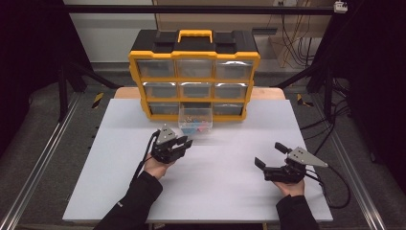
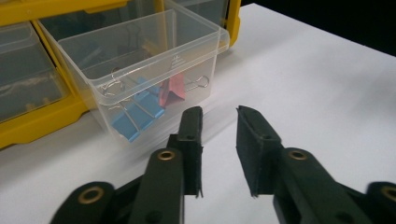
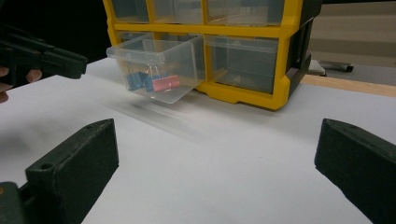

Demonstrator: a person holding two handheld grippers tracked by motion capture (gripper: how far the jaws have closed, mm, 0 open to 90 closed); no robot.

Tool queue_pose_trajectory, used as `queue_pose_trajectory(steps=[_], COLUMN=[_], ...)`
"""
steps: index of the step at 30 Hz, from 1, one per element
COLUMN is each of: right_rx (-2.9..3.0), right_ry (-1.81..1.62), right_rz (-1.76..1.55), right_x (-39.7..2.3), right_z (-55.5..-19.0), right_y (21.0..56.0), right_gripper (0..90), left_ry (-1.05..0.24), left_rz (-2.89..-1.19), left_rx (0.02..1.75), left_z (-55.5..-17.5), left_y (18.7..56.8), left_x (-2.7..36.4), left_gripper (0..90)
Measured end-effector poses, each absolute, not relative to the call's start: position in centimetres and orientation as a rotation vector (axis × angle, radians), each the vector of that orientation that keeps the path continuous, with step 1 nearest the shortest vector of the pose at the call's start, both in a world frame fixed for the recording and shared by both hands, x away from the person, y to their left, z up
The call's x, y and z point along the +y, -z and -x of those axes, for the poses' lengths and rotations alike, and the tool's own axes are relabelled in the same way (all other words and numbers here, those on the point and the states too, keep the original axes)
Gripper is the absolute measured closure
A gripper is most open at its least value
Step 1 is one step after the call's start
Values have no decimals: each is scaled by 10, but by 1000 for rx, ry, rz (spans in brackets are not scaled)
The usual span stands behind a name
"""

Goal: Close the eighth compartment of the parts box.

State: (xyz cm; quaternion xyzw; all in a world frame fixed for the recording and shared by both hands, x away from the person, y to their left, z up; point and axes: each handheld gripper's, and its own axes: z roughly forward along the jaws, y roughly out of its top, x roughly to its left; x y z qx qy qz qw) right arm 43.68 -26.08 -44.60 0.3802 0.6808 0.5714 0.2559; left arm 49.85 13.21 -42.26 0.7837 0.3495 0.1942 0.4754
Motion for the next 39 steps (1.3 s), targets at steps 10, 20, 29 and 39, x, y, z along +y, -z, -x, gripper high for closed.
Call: queue_pose_trajectory(steps=[10, 20, 29, 39], right_rx=[1852, 1858, 1850, 1849], right_ry=[-1547, -1545, -1549, -1550], right_rz=[-1036, -1045, -1033, -1031], right_x=[-261, -259, -260, -260], right_z=[-437, -437, -437, -437], right_y=[446, 447, 446, 446], right_gripper=[2, 3, 3, 3], left_ry=[-480, -487, -518, -542], left_rz=[-1944, -1943, -1978, -1984], left_rx=[898, 921, 919, 930], left_z=[-515, -532, -543, -554], left_y=[430, 433, 437, 438], left_x=[123, 113, 104, 101], left_gripper=[882, 891, 892, 893])
